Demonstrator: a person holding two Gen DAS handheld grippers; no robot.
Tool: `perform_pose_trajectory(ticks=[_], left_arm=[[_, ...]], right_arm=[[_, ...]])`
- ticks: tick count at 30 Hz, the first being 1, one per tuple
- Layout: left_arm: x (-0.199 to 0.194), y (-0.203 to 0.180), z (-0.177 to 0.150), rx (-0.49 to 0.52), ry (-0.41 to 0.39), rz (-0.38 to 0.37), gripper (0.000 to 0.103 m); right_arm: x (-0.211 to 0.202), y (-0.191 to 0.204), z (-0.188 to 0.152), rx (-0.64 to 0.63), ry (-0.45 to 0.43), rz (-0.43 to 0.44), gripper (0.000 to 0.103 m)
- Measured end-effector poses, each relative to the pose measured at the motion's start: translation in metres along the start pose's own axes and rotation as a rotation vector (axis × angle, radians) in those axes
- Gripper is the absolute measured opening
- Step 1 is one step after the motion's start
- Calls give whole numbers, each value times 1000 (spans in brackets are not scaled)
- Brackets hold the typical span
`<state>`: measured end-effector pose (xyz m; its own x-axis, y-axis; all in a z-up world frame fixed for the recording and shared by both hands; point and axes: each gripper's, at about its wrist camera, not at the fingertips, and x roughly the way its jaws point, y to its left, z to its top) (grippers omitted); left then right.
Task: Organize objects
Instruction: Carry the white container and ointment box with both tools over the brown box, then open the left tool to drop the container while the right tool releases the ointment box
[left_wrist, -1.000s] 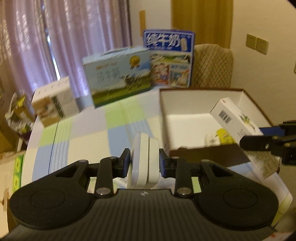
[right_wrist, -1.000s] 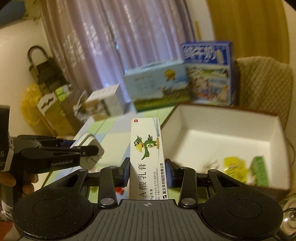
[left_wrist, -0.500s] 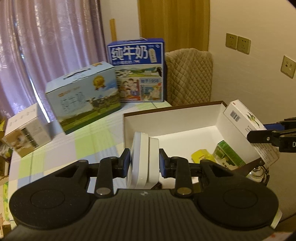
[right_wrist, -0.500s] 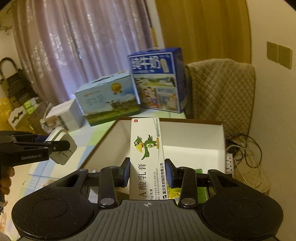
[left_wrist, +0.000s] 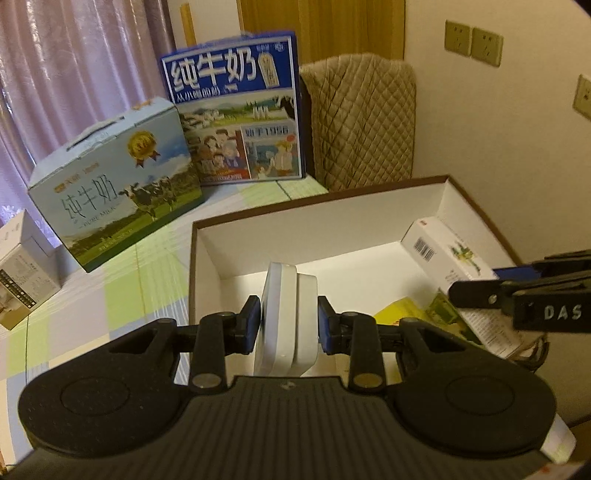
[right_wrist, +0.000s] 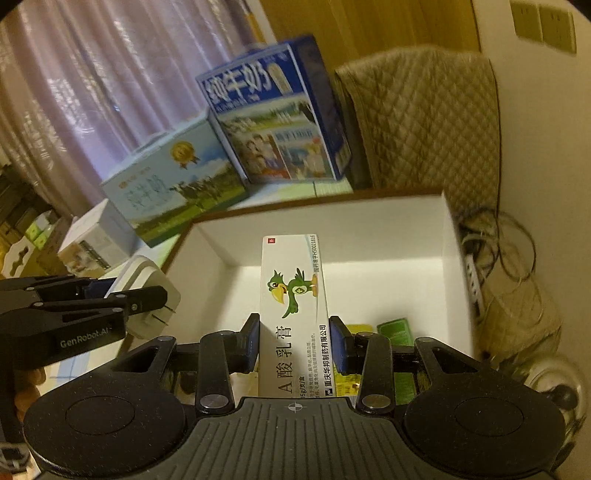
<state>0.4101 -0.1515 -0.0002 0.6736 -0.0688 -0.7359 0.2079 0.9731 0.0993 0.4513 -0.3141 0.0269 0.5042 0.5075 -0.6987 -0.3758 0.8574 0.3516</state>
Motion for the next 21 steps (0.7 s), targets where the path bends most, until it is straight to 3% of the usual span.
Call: perform_pose_trajectory(ticks=[11, 21], left_arm=[[67, 7, -2, -33, 110, -12, 28], [91, 8, -4, -26, 130, -6, 28]], right_arm=[[69, -4, -1, 121, 86, -5, 35], [80, -12, -2, 130, 97, -42, 35]])
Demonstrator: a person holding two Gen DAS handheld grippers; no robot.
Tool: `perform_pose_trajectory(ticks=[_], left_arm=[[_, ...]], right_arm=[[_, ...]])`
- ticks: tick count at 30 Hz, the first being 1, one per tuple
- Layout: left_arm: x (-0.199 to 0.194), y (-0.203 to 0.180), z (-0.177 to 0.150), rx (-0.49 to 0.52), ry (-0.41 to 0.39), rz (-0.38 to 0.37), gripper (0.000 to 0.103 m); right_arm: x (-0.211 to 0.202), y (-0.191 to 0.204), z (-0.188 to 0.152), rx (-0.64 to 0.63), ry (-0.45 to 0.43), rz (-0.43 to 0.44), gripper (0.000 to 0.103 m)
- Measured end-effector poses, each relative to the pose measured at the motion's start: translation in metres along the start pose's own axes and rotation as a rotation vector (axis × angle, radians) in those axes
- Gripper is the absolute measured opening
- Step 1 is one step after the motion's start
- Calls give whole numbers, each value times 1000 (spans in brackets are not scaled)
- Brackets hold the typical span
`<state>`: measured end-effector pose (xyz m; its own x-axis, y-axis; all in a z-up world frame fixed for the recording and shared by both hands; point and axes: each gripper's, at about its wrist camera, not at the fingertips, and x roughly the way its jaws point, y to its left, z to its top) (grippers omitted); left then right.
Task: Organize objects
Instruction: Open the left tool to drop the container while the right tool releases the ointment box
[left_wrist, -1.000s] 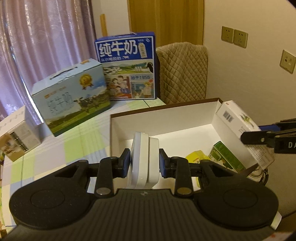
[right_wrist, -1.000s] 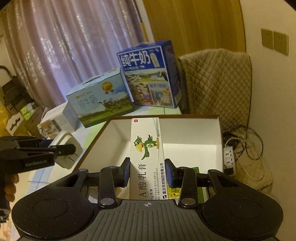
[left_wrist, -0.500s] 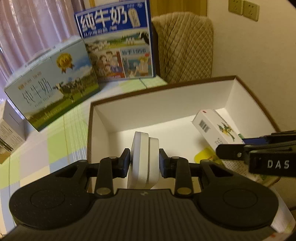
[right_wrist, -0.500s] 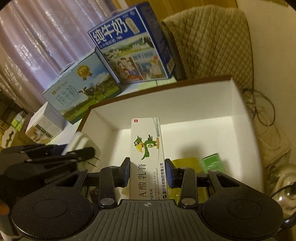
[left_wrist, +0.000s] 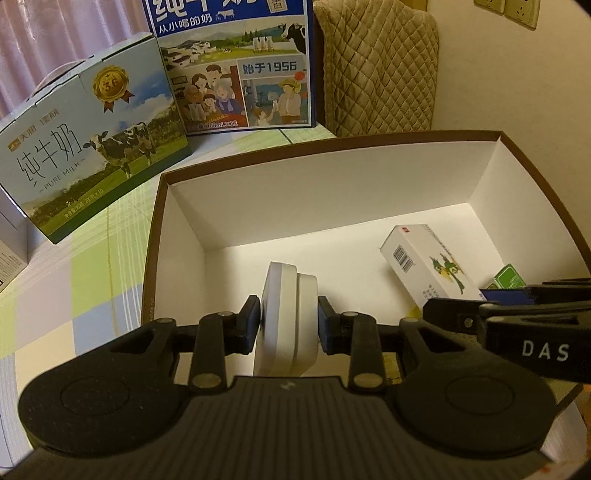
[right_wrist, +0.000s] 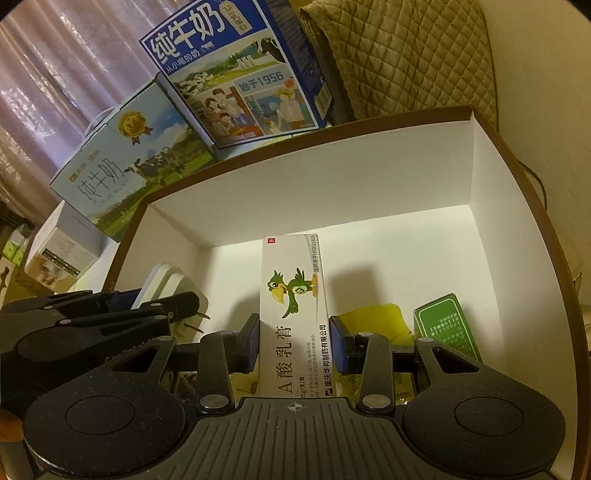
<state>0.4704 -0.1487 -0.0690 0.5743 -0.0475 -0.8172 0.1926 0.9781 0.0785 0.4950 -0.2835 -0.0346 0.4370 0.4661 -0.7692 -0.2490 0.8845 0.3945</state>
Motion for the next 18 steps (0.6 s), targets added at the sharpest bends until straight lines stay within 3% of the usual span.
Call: perform_pose_trajectory(ticks=[2, 6, 11, 13, 18], left_arm=[[0, 0, 0, 8, -13, 8, 30], [-3, 0, 1, 32, -31, 24, 44], [-9, 6, 1, 20, -30, 19, 53], [-10, 8, 0, 19, -22, 23, 62], [-17, 10, -2, 19, -29, 17, 66]], right_arm=[[2, 1, 1, 5, -1, 1, 35], [3, 0, 3, 21, -1, 3, 35], [5, 0, 5, 33, -6, 2, 35], [5, 1, 5, 40, -12, 13, 36], [0, 3, 7, 53, -71, 19, 36]])
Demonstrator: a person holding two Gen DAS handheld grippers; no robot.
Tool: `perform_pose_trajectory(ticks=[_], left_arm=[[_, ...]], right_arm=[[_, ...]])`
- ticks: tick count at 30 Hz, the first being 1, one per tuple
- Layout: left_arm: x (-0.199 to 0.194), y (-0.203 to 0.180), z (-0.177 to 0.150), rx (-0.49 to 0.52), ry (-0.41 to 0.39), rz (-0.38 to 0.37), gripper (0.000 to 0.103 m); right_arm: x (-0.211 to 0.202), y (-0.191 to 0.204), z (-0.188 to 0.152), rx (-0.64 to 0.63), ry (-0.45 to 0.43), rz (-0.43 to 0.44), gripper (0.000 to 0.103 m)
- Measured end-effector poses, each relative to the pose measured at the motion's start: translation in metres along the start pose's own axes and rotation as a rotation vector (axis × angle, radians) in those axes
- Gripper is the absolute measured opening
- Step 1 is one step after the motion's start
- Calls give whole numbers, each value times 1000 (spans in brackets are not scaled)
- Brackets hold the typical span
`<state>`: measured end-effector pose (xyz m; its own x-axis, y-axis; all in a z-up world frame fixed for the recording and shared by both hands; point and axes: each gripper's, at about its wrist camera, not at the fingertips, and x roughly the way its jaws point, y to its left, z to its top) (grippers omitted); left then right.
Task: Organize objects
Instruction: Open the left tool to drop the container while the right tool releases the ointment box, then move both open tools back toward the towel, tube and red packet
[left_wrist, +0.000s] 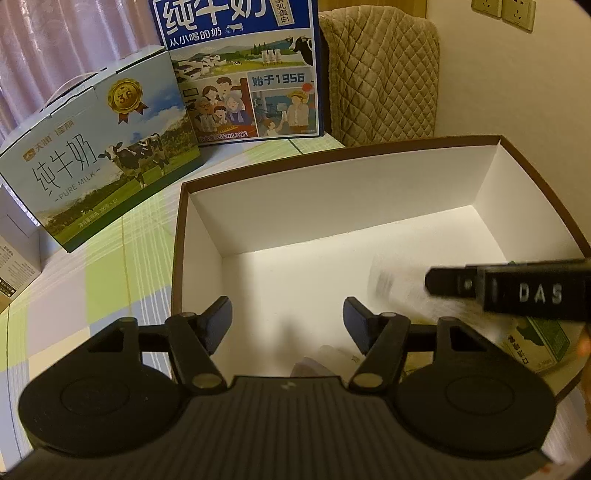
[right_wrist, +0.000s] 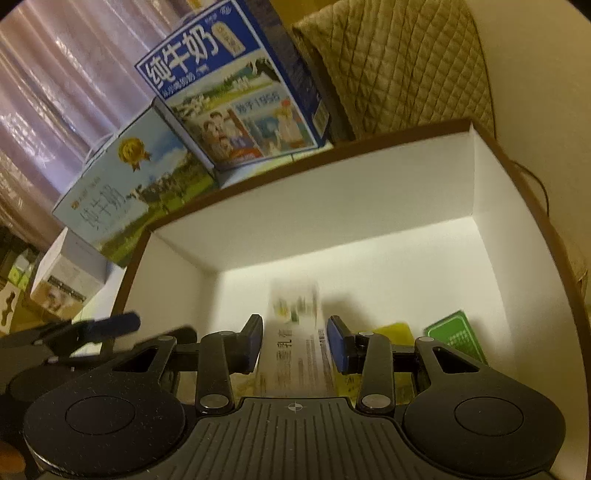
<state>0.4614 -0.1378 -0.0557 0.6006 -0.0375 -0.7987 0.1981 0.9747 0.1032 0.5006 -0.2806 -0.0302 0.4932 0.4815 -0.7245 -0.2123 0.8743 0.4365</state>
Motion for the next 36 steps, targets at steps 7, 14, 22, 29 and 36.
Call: perform_pose_trajectory(ticks=[7, 14, 22, 29, 36], left_arm=[[-13, 5, -5, -14, -13, -29, 79], [-31, 8, -16, -24, -24, -52, 84], [-60, 3, -27, -36, -40, -100, 85], [-93, 4, -44, -62, -65, -149, 87], [-120, 16, -71, -105, -65, -163, 87]], right_arm=[[-18, -3, 0, -22, -13, 16, 41], [-52, 7, -22, -210, -36, -40, 59], [-83, 8, -42, -249, -33, -59, 65], [-116, 13, -60, -263, -72, -62, 69], [-139, 19, -81, -230, -73, -53, 69]])
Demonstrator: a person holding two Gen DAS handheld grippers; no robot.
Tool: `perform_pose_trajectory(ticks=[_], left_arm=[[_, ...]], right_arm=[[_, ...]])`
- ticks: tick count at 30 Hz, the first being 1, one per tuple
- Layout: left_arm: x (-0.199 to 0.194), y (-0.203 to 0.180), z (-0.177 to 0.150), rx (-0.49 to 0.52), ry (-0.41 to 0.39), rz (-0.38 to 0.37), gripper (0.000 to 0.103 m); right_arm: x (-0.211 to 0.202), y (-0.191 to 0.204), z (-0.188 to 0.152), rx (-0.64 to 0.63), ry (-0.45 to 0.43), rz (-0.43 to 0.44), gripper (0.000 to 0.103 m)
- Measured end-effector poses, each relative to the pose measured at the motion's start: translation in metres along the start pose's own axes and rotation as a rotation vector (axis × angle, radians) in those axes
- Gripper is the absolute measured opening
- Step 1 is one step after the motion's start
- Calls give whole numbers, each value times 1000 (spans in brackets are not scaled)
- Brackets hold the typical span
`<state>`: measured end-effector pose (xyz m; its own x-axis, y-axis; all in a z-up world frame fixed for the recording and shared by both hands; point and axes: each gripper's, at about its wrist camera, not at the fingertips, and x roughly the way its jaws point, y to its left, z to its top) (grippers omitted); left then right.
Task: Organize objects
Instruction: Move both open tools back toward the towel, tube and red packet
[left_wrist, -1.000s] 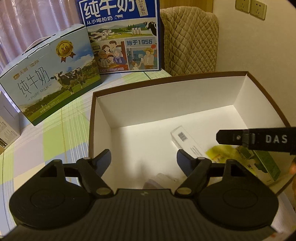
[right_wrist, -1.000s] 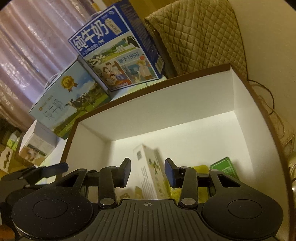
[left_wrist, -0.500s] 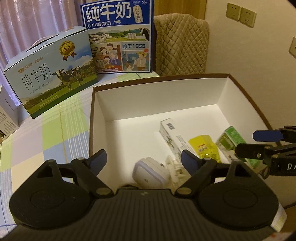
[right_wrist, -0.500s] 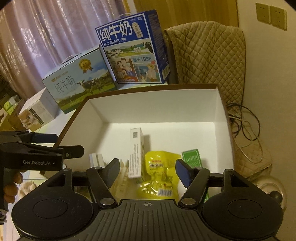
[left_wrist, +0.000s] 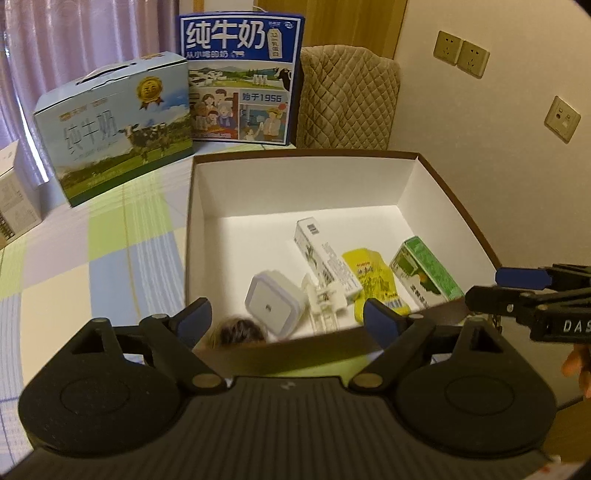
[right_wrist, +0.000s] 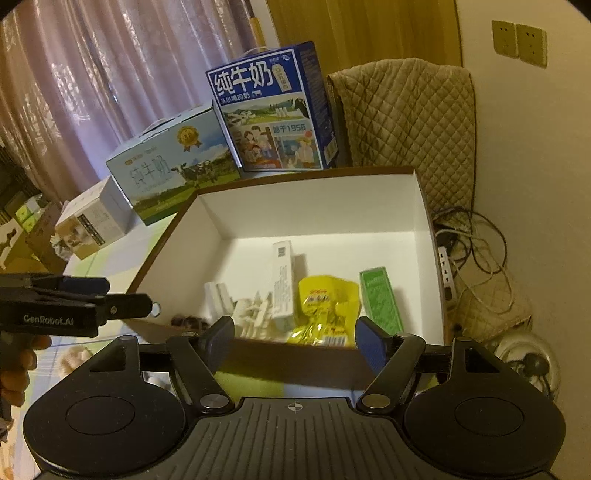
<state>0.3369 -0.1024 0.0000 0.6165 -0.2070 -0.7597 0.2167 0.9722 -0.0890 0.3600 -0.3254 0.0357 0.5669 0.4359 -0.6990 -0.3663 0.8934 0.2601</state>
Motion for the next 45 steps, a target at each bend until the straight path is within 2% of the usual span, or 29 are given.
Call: perform_pose_trajectory(ticks=[9, 15, 22, 31, 38, 45], left_arm=[[-51, 17, -32, -50, -47, 12, 87], [-78, 35, -57, -96, -73, 52, 87], [-94, 58, -90, -170, -57, 94, 87], [-101, 83, -116, -197, -62, 165, 87], [-94, 100, -124, -220, -48, 177, 87], [-91, 117, -134, -255, -50, 197, 87]], right_arm=[[-18, 33, -18, 10, -3, 28, 70], [-17, 65, -32, -17, 10, 58, 70], [-11, 96, -47, -54, 31, 88, 70], [17, 133, -66, -99, 91, 128, 69], [43, 161, -76, -176, 116, 125, 70], [57, 166, -82, -193, 136, 129, 69]])
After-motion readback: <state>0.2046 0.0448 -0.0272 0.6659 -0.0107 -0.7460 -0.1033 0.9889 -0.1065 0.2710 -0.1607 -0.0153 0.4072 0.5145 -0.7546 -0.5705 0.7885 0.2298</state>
